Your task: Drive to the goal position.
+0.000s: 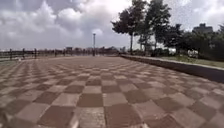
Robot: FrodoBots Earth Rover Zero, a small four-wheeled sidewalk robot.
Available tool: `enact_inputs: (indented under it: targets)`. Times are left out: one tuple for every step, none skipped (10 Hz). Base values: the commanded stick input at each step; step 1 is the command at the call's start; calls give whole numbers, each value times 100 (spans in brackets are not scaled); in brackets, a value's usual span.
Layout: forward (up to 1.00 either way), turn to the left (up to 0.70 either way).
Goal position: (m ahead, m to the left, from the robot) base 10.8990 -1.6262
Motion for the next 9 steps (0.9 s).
enact_inputs:
  targets:
    - [70,0]
    - [70,0]
    - [70,0]
    - [70,0]
    - [70,0]
    - [70,0]
    - [70,0]
    - [70,0]
    - [70,0]
